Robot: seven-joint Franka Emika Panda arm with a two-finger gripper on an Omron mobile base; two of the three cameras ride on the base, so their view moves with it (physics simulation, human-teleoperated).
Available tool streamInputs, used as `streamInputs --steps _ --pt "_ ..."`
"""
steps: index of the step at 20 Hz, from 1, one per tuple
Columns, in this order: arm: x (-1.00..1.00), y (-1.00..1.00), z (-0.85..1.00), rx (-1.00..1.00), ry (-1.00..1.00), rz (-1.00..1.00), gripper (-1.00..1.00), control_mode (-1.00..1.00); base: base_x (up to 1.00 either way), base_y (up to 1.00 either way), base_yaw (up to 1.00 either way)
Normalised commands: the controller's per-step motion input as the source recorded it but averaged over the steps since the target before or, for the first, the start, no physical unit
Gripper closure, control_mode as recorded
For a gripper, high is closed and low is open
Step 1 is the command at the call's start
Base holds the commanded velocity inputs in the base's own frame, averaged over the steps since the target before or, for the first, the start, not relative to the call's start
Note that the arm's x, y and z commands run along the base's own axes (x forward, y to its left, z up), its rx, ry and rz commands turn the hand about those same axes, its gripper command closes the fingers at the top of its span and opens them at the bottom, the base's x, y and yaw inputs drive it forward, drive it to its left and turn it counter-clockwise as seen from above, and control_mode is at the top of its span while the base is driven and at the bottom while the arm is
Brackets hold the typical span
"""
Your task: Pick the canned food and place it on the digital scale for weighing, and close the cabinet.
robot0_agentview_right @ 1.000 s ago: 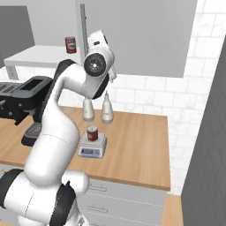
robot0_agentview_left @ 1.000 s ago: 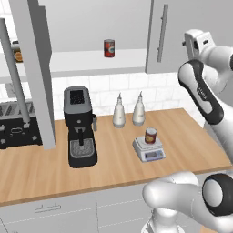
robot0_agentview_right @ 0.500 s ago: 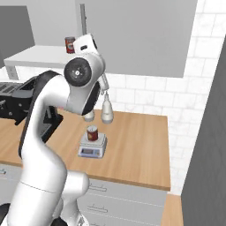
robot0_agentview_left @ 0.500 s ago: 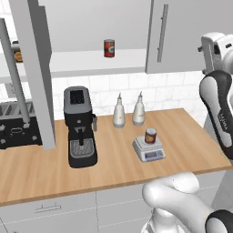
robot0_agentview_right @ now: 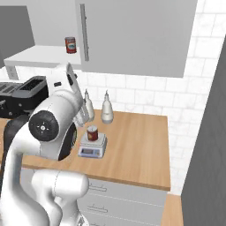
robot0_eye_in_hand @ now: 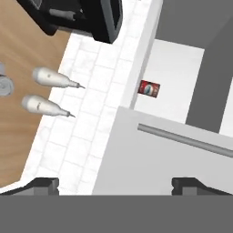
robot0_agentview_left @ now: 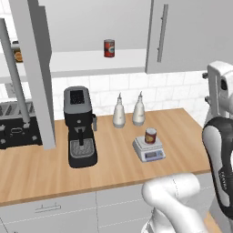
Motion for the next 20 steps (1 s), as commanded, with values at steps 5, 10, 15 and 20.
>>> streamInputs --steps 5,10,15,20 --pt "-0.88 0.92 -0.55 0.11 -0.34 -0.15 -1.00 -1.00 0.00 0.00 0.00" --pt "-0.89 0.93 0.00 0.04 -0.31 -0.14 -1.00 -1.00 0.00 0.00 0.00" --pt "-0.78 1.00 -0.43 0.01 -0.29 -0.10 -1.00 -1.00 0.00 0.00 0.00" --pt "-0.82 1.00 -0.86 0.06 -0.31 -0.13 -1.00 -1.00 0.00 0.00 0.00"
